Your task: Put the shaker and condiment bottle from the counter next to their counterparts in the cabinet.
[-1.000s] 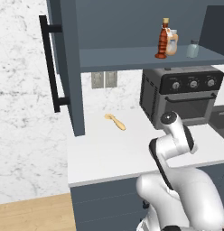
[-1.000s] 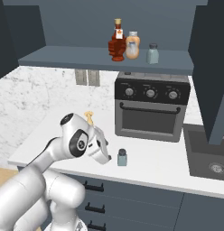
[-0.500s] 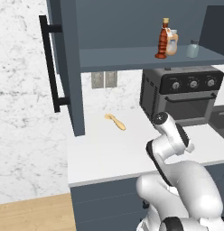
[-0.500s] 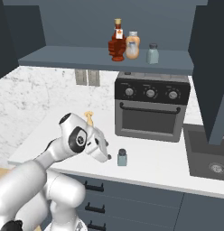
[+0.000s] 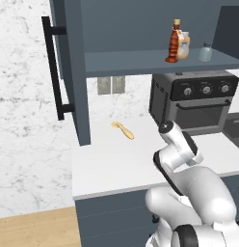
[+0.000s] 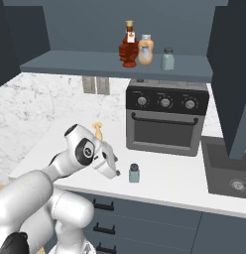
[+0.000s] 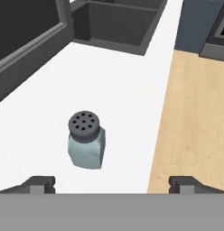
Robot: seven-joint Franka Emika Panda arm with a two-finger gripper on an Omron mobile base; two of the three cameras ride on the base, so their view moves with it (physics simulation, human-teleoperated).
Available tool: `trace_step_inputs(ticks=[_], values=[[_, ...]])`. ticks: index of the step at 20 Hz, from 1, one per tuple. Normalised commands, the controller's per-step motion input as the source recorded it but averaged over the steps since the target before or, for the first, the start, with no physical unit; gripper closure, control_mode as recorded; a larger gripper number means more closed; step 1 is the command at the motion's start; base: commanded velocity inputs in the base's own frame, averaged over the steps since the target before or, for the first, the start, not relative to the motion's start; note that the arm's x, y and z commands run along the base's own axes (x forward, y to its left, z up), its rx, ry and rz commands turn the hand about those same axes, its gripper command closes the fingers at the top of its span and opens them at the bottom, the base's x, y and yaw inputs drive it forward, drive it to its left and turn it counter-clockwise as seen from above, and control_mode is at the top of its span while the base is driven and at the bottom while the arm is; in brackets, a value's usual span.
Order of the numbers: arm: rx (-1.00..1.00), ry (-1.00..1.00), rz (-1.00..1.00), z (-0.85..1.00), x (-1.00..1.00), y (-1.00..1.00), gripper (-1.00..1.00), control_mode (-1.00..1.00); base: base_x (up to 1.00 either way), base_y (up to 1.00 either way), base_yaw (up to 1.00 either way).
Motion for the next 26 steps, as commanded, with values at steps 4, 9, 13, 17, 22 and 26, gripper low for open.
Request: trace_step_inputs(ticks=[4,9,13,17,22,26], values=[[-0.04,0.00,-0.02,-0.06,0.00,0.03,-1.00,-1.00,0.00,0.00,0.00],[0.00,0.00,0.00,-0.16,0.21,0.05,-1.00,-1.00,0.00,0.00,0.00],[0.00,0.00,0.00,-0.16,0.24,0.03,-1.00,-1.00,0.00,0.00,0.00],[0.00,0.00,0.00,-0.06,0.24,0.00,-1.00,-1.00,0.00,0.00,0.00],[0.00,0.00,0.00,-0.04,0.16,-0.10,-1.00,-1.00,0.00,0.00,0.00],[0.01,0.00,0.00,-0.14,0.03,-0.30,-1.00,-1.00,0.00,0.00,0.00]])
